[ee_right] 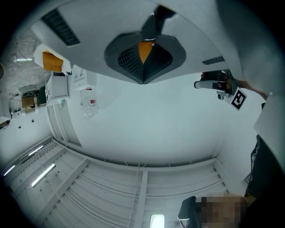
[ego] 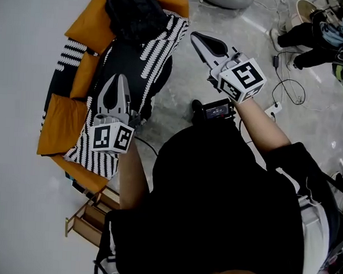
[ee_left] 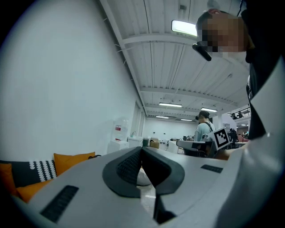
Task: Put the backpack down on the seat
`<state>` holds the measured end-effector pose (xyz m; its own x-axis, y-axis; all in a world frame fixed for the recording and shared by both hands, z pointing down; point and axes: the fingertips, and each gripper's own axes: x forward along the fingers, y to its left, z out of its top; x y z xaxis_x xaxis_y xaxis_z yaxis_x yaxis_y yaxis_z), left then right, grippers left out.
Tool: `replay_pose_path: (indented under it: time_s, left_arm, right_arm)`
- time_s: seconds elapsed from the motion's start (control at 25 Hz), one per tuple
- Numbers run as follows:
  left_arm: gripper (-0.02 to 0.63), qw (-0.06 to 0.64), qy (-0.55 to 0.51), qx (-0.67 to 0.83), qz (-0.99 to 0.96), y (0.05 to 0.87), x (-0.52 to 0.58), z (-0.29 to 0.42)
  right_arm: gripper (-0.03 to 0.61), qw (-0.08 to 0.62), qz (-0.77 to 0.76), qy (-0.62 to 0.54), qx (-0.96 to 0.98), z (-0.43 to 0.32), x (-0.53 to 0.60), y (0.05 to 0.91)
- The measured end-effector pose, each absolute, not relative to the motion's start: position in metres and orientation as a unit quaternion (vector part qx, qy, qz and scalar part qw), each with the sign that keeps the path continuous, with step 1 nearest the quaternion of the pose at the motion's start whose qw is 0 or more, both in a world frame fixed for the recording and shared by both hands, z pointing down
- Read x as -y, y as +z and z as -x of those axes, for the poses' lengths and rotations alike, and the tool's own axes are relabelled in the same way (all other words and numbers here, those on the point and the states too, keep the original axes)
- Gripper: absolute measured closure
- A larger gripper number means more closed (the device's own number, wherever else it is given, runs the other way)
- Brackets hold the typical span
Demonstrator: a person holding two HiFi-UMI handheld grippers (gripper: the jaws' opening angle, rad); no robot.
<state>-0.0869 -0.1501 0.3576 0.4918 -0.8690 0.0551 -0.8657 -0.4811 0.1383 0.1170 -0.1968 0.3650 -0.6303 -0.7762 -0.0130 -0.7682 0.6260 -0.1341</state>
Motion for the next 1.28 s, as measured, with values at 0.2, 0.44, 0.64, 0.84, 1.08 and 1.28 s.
replay_pose_path:
  time_s: [0.2, 0.44, 0.64, 0.84, 1.08, 1.28]
  left_arm:
    - [0.597, 0.085, -0.003, 0.49, -0.868, 0.369, 0.098, 0.102]
    - [0.597, 0.098, 0.006, 0.493, -0.865, 0.383, 0.042, 0.135]
    - [0.597, 0.114, 0.005, 0.482, -0.869, 0.396, 0.003, 0.147]
    - [0.597, 0.136, 0.001, 0.454, -0.88, 0.412, -0.017, 0.143]
    - [0.597, 0.14, 0.004, 0.433, -0.89, 0.418, -0.014, 0.134]
    - [0.597, 0.142, 0.004, 0.412, -0.9, 0.417, -0.011, 0.114]
  right_arm:
    - [0.548, 0.027, 0.439, -0.066, -0.896, -0.091, 0.142, 0.371]
    - [0.548, 0.022, 0.446, -0.073, -0.892, -0.059, 0.083, 0.377]
    - [0.548, 0.02, 0.457, -0.084, -0.885, -0.047, 0.039, 0.387]
    - [0.548, 0.014, 0.466, -0.095, -0.879, -0.041, 0.013, 0.401]
    - [0.548, 0.012, 0.481, -0.103, -0.87, -0.052, 0.008, 0.408]
    - [0.548, 0.016, 0.496, -0.112, -0.861, -0.07, 0.003, 0.412]
